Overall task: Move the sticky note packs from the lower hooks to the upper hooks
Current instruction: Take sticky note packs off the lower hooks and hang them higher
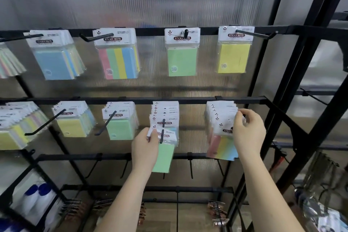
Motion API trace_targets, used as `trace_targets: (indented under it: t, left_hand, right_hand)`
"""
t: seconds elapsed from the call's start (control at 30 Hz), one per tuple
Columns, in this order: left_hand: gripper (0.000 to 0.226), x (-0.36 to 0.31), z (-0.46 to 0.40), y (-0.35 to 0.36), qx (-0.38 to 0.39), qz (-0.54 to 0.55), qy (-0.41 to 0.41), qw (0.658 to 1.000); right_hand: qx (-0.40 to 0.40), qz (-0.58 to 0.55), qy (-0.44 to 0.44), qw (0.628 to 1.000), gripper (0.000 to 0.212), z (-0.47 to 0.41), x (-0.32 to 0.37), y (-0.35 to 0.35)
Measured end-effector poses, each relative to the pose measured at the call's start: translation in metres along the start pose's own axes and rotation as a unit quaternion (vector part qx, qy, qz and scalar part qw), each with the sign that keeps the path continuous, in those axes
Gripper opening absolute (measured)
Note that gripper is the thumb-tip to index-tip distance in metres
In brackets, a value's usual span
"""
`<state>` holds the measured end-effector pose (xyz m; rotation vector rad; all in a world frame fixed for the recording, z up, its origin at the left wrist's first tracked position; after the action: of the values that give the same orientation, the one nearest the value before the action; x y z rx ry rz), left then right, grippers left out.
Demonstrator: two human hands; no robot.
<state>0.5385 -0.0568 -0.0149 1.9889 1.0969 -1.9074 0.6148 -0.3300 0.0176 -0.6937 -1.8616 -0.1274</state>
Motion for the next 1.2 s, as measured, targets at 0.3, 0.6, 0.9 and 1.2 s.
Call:
trace_targets:
  t: [0.3, 0.6, 0.9, 1.2]
  left_hand:
    - [0.027, -0.014, 0.0, -0.018, 0.14, -0.09, 0.04, 0.985]
    - [0.023, -0.054, -0.005, -0.031, 0.208, -0.165, 0.079, 0.961]
    - [0.028, -0.083, -0.006, -0.046, 0.143, -0.076, 0.114, 0.98]
    - [0.026, -0.095, -0.009, -0.055, 0.099, -0.026, 0.136, 0.985]
  right_hand:
    - [-0.103, -0.04, 0.017, 0.994, 0.031, 0.017, -0.017, -0.01]
    - [-0.111, -0.055, 0.032, 0.992, 0.039, 0.037, -0.029, -0.009]
    - [-0.092, -0.058, 0.069, 0.992, 0.033, 0.063, -0.045, -0.009]
    - [-0.056, -0.079, 0.096, 0.991, 0.026, 0.065, -0.047, -0.002]
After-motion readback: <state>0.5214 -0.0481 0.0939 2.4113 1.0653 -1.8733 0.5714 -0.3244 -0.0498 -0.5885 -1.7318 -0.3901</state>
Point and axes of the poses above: each hand's wrist, its own z-axis away from the middle knuckle, its own y-axis out of the palm, x = y × z, the point moved 6 cm from there along -z, towards the middle knuckle, and after that the axes turned 3 degrees about -y, right-handed, at the moved point
